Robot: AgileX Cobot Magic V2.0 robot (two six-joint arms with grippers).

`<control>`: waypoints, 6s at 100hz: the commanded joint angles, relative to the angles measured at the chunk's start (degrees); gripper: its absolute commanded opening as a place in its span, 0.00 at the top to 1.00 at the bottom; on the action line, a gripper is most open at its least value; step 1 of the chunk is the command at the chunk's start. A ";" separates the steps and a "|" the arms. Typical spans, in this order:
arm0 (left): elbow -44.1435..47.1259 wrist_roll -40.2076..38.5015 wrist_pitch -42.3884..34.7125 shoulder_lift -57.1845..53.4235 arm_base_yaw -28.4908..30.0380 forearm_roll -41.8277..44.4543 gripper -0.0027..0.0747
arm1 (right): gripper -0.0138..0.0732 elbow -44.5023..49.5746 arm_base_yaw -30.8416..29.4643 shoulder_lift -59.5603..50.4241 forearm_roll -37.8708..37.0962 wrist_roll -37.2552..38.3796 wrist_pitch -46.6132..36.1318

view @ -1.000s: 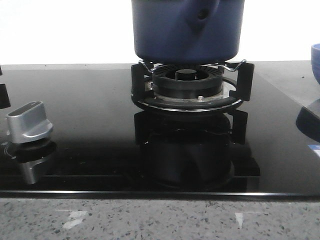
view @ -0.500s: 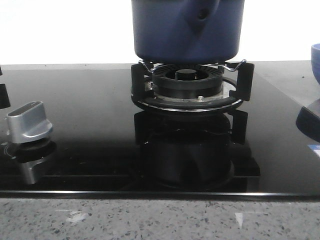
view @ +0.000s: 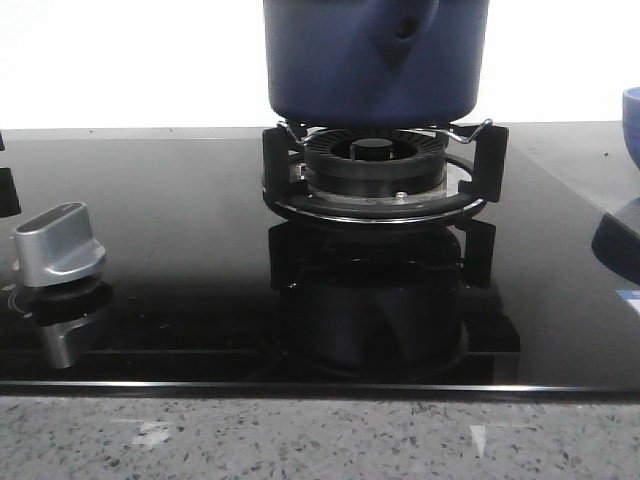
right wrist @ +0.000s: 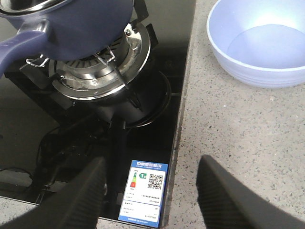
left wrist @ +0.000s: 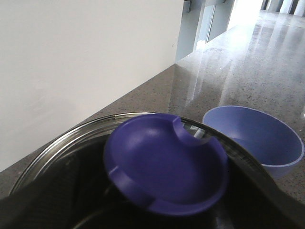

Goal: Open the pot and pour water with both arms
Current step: 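Lower right gripper onto the light blue bowl rim and grasp it, then lift the light blue bowl with right gripper toward the saucepan, then tilt the bowl with right gripper to pour water into saucepan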

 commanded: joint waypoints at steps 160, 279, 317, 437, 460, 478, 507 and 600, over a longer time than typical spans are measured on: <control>-2.02 -4.54 8.17 -12.18 16.51 -0.43 0.57 | 0.40 -7.87 0.16 17.36 -15.00 8.53 -6.86; -2.02 -4.54 10.93 -12.18 24.66 -0.43 0.57 | 0.40 -33.24 -18.45 58.00 -17.37 7.11 -0.68; -2.02 -4.54 10.93 -12.18 24.66 -0.43 0.57 | 0.71 -32.88 -18.45 61.65 -17.04 6.69 -1.69; -2.02 -4.54 10.93 -12.18 24.66 -0.43 0.57 | 0.89 -60.57 -12.92 61.51 -8.83 5.04 16.06; -2.02 -4.54 10.93 -12.18 24.66 -0.43 0.57 | 0.89 -69.89 -4.76 65.66 -8.83 5.04 16.80; -2.02 -4.54 10.93 -12.18 24.66 -0.43 0.57 | 0.89 -77.50 1.08 70.65 -8.83 5.04 17.34; -2.02 -4.54 10.93 -12.18 24.66 -0.43 0.57 | 0.89 -83.40 7.09 75.37 -8.83 5.04 12.98; -2.02 -4.54 10.25 -12.18 24.66 -0.43 0.57 | 0.89 -44.68 12.45 57.54 -10.26 0.28 -38.61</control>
